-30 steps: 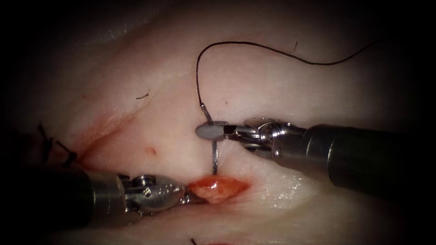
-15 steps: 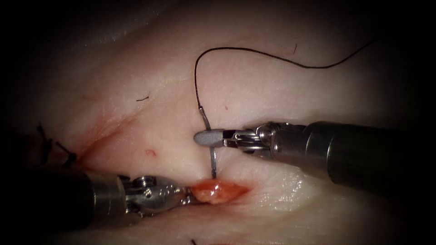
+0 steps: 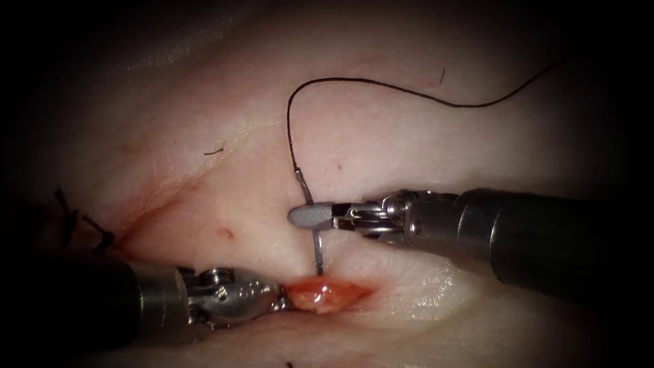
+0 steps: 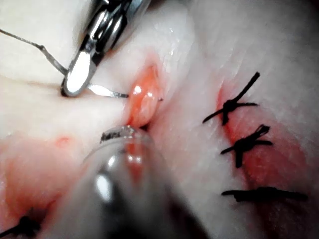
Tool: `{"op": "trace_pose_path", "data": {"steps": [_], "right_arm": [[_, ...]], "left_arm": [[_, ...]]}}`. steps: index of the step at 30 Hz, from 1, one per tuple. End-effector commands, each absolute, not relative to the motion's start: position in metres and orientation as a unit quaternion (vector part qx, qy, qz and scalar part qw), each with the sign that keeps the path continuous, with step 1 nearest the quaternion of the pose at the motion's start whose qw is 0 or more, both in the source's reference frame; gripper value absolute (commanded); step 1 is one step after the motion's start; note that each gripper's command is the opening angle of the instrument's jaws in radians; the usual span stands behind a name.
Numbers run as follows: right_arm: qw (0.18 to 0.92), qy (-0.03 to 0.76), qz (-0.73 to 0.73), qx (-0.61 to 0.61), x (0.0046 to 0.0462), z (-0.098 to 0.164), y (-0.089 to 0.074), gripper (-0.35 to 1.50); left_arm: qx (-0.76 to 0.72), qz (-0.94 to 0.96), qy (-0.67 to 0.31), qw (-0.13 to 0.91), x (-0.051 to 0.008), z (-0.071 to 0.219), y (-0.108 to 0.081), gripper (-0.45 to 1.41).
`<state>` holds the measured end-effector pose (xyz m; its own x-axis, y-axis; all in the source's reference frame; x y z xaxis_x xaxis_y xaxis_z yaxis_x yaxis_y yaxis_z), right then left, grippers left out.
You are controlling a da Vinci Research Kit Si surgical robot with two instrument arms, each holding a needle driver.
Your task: Wound Closure
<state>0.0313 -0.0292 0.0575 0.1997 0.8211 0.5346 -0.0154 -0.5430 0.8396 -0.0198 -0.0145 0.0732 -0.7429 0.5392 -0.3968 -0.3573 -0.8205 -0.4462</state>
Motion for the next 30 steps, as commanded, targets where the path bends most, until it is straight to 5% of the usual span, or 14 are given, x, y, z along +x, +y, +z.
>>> {"op": "trace_pose_path", "data": {"steps": [1,15,16,18,19,20,24,30], "right_arm": [[0.370,0.297,0.557,0.681,0.0322,0.058,-0.029,-0.35],[0.325,0.342,0.575,0.668,0.0320,0.058,-0.027,-0.35],[0.321,0.376,0.571,0.656,0.0320,0.058,-0.027,-0.25],[0.313,0.420,0.566,0.637,0.0319,0.058,-0.026,0.76],[0.318,0.449,0.560,0.620,0.0318,0.058,-0.025,1.13],[0.336,0.473,0.552,0.599,0.0317,0.058,-0.024,1.25],[0.423,0.577,0.502,0.486,0.0311,0.059,-0.022,1.43],[0.562,0.631,0.408,0.344,0.0298,0.058,-0.018,1.36]], "left_arm": [[-0.263,0.917,-0.173,0.244,-0.0203,0.074,-0.015,-0.25],[-0.262,0.917,-0.173,0.245,-0.0203,0.074,-0.015,-0.27],[-0.262,0.917,-0.173,0.245,-0.0203,0.074,-0.015,-0.27],[-0.263,0.918,-0.172,0.243,-0.0204,0.074,-0.015,-0.27],[-0.263,0.918,-0.172,0.243,-0.0204,0.074,-0.015,-0.25],[-0.261,0.918,-0.173,0.242,-0.0204,0.074,-0.015,-0.25],[-0.264,0.918,-0.173,0.241,-0.0204,0.073,-0.015,-0.25],[-0.266,0.918,-0.173,0.240,-0.0204,0.073,-0.015,-0.25]]}}
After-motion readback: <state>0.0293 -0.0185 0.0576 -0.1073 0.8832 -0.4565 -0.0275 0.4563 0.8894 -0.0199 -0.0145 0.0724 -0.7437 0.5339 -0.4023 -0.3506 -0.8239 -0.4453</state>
